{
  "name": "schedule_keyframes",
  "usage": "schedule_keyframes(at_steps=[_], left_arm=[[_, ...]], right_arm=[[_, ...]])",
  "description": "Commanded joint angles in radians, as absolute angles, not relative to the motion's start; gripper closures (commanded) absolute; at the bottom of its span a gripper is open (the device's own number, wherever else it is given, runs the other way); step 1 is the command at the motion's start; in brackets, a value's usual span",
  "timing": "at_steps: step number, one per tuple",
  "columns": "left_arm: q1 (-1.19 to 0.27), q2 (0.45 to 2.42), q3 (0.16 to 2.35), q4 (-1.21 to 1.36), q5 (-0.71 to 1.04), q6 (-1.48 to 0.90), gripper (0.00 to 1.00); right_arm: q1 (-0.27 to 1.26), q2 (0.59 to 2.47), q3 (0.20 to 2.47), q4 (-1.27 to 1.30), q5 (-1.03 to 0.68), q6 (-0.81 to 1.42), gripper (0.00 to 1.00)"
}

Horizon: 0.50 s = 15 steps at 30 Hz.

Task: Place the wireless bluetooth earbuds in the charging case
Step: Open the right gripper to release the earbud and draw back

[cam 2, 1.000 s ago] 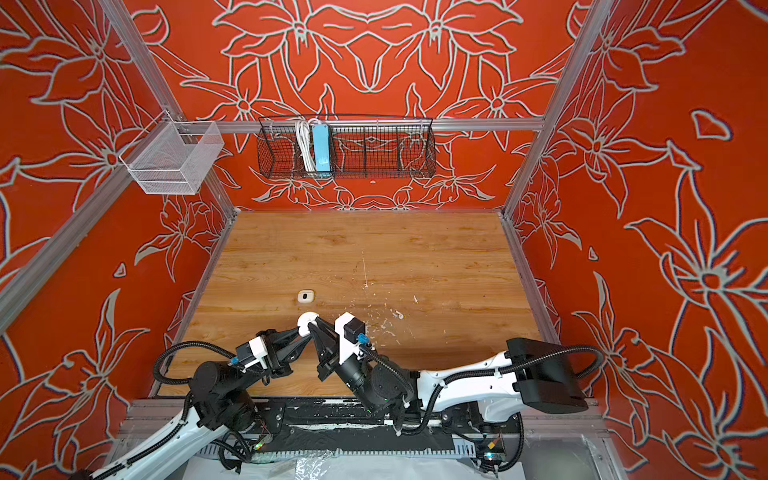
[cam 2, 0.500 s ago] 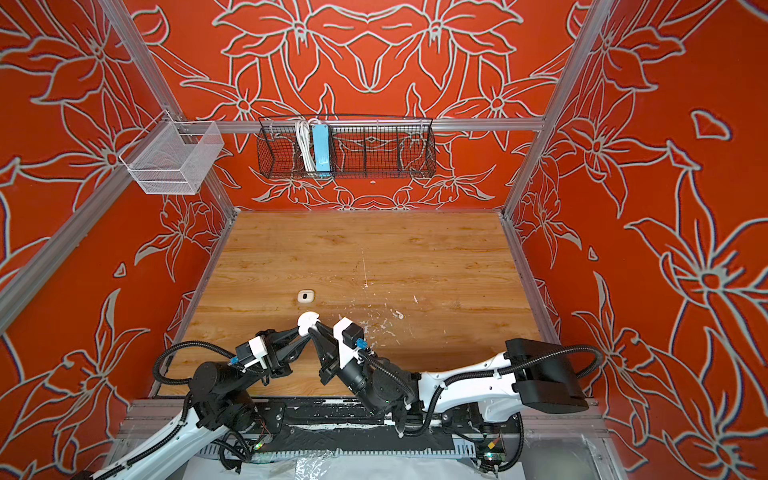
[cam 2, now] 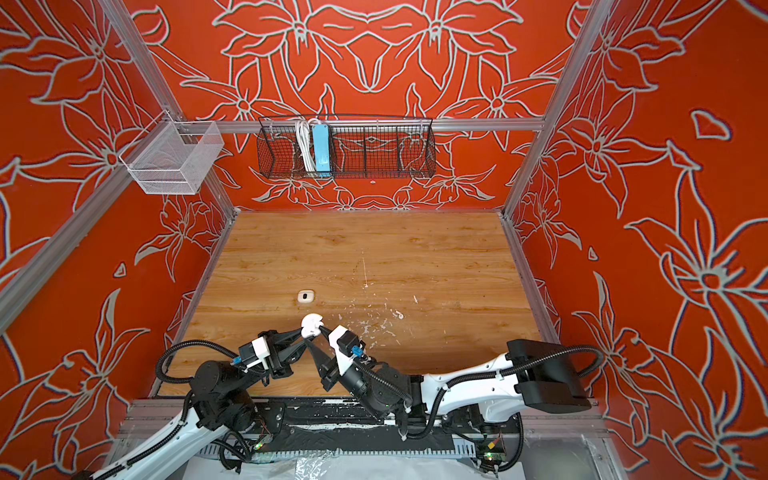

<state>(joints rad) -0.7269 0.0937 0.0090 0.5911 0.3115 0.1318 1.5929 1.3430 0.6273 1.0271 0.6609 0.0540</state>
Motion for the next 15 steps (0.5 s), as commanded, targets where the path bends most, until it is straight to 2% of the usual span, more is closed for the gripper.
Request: schedule_keyframes(at_steps=[1,5,15], left_arm=[[-0.733,0.082,-0.052,0.691,0.322,0.13,1.0],[-0.734,0.082,-0.052,0.689,0.319,0.132,1.0],[-0.733,0.082,-0.052,0.688,0.321,0.131,1.0]], right_arm=[[1.6,1.318,0.625,0.928,0.673,0.029,0.51],[1.6,1.28,0.614,0.908,0.712,0.019,0.45],[1.6,1.201,0.589,0.889,0.738,0.003,0.45]])
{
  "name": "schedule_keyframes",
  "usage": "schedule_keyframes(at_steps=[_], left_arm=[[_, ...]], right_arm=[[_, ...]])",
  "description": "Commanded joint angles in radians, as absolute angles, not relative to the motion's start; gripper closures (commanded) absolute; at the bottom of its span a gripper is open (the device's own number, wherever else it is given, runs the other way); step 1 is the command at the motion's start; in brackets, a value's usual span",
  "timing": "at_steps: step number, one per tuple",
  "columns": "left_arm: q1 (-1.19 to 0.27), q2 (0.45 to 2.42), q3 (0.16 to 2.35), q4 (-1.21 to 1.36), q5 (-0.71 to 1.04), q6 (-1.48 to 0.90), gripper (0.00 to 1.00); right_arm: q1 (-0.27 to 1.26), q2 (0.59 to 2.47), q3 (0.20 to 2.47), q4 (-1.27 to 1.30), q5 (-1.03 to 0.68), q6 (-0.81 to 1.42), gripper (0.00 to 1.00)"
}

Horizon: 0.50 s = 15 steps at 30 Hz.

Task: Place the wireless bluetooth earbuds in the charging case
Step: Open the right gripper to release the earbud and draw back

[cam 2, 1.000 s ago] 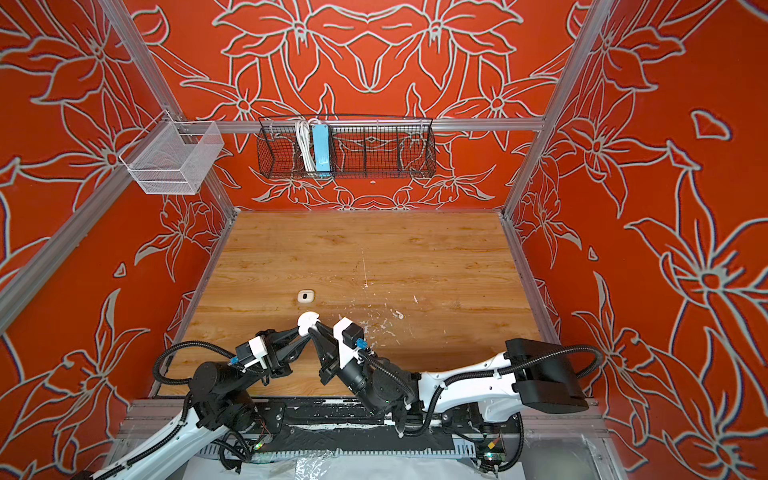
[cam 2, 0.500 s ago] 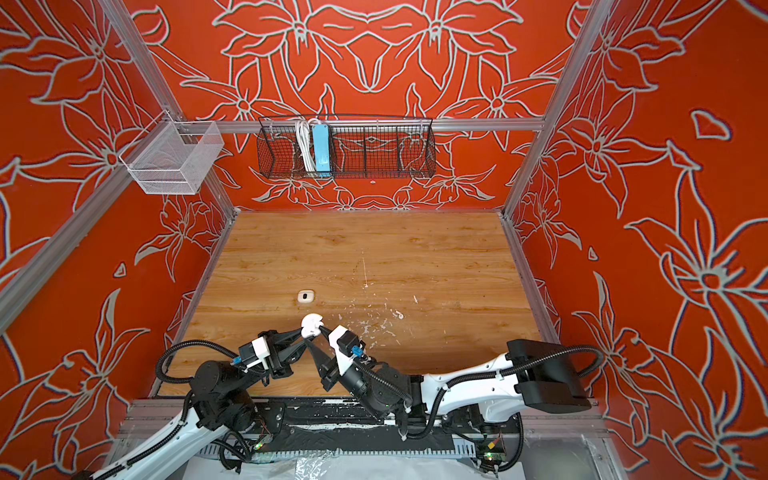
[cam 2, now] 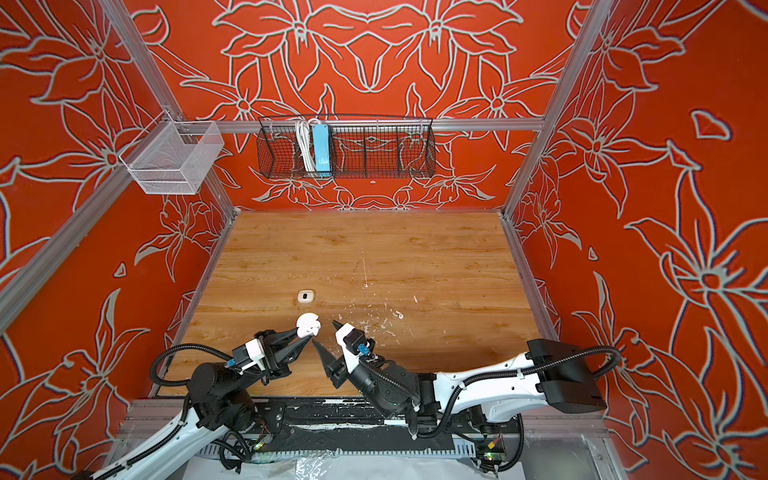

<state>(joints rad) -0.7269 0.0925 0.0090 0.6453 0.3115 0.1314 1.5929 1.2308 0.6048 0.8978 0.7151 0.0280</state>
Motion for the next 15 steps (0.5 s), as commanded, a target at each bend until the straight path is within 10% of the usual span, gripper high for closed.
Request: schedule_keyframes(at_steps=[1,15], left_arm=[[-0.733,0.081,-0.052,0.688,0.321,0.132,1.0],[-0.733,0.083,-0.052,0.686,0.319,0.133,1.0]], right_arm=[[1.6,1.195,0.586,0.89,0.738,0.004,0.46],[1.587,1.162,0.631,0.76,0.56,0.023,0.5]])
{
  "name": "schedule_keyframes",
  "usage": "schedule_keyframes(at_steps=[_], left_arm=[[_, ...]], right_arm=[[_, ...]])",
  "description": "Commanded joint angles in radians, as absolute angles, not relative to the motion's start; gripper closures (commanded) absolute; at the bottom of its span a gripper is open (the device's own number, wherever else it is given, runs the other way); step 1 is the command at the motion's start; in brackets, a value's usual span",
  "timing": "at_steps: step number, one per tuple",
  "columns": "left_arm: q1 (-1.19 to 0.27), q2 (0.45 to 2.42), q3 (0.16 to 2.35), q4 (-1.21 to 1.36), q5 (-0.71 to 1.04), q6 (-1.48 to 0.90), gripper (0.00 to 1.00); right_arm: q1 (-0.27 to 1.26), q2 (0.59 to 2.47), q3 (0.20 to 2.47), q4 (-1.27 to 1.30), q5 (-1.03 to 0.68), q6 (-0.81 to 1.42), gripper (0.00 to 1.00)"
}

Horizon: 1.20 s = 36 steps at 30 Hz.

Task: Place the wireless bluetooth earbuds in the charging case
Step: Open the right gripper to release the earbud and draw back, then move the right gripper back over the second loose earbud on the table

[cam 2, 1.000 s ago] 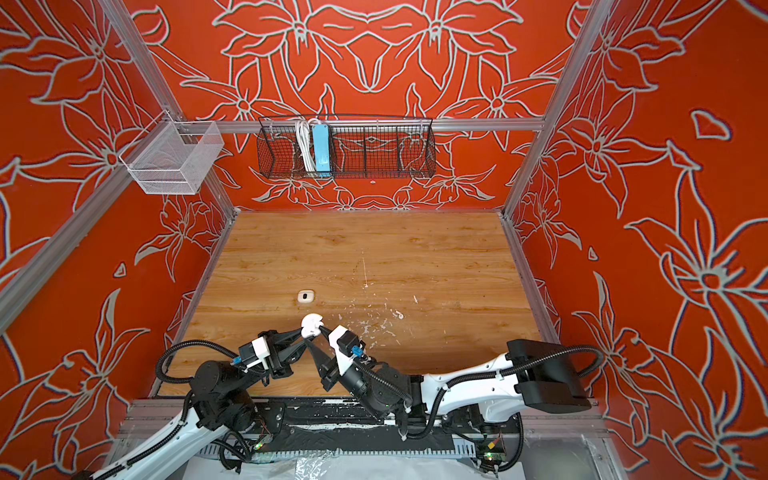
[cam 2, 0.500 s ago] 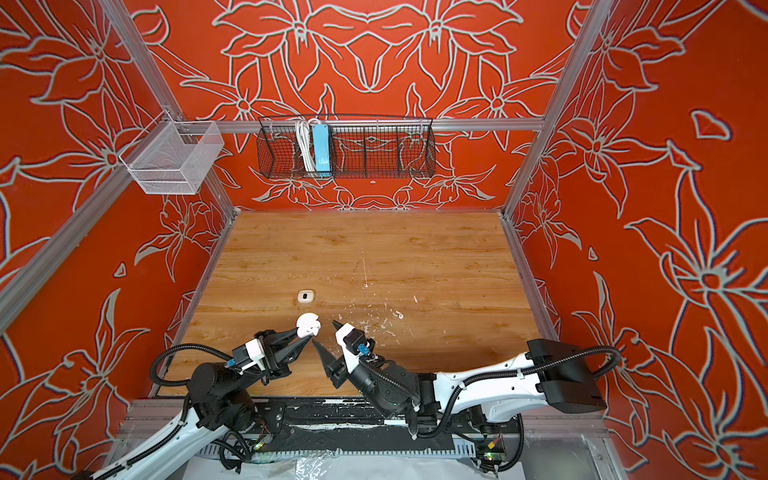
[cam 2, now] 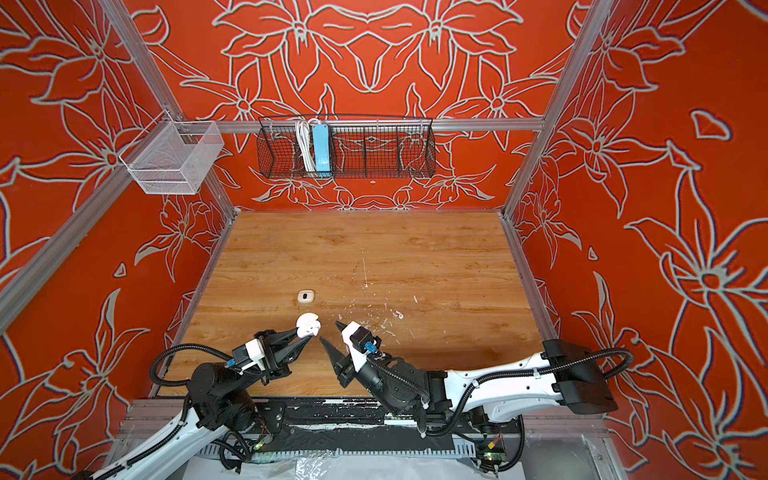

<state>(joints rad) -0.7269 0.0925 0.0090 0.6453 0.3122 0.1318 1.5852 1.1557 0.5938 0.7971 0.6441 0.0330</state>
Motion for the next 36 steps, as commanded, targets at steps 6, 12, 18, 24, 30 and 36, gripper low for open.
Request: schedule_keyframes(at_steps=[6,12,18,24,30,36], left_arm=[[-0.733,0.085,-0.052,0.689,0.322,0.133,1.0],[-0.733,0.087,-0.052,0.69,0.325,0.135,1.0],[-0.733,0.097,-0.051,0.696,0.344,0.144,1.0],[-0.733,0.093,-0.051,0.696,0.353,0.146,1.0],[-0.733,0.092,-0.051,0.699,0.361,0.146,1.0],[-0.733,0.092,-0.051,0.697,0.349,0.143,1.0]], right_arm=[[1.586,1.197,0.677,0.747,0.678,0.053,0.44],[1.571,1.184,0.688,0.716,0.717,0.092,0.47],[1.558,1.183,0.689,0.706,0.741,0.121,0.56],[1.547,1.169,0.681,0.679,0.763,0.148,0.6],[1.533,1.158,0.686,0.634,0.749,0.17,0.6],[1.529,1.126,0.672,0.615,0.754,0.166,0.61]])
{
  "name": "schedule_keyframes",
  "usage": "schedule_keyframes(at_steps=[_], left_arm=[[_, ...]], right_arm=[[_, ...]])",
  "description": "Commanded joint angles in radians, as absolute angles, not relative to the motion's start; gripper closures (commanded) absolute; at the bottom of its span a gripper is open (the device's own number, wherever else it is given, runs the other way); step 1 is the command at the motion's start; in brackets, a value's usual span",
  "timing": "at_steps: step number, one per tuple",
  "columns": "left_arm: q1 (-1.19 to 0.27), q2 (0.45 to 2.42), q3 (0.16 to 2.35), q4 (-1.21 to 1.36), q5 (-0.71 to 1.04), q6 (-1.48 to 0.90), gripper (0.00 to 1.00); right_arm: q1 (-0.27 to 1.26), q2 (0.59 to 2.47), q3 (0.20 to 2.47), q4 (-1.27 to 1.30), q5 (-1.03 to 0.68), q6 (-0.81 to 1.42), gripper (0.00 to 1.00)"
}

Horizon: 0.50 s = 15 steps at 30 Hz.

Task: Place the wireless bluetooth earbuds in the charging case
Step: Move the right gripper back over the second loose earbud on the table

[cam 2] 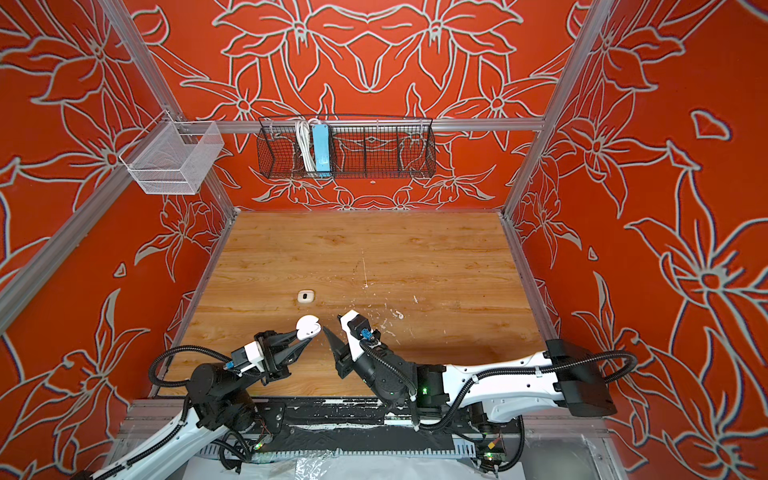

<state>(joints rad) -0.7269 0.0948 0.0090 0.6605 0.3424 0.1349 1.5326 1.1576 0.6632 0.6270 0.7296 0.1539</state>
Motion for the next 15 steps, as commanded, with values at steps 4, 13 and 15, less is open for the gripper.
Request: schedule_keyframes(at_steps=[4,13,15], left_arm=[[-0.733,0.094,-0.048,0.677,0.308,0.133,1.0],[-0.733,0.221,-0.034,0.71,0.179,0.059,1.0],[-0.73,0.262,-0.025,0.72,0.174,0.058,1.0]], right_arm=[[1.507,1.078,0.66,0.515,0.832,0.19,0.59],[1.01,1.072,0.699,-0.146,0.545,0.594,0.54],[0.911,1.122,0.687,-0.168,0.437,0.622,0.54]])
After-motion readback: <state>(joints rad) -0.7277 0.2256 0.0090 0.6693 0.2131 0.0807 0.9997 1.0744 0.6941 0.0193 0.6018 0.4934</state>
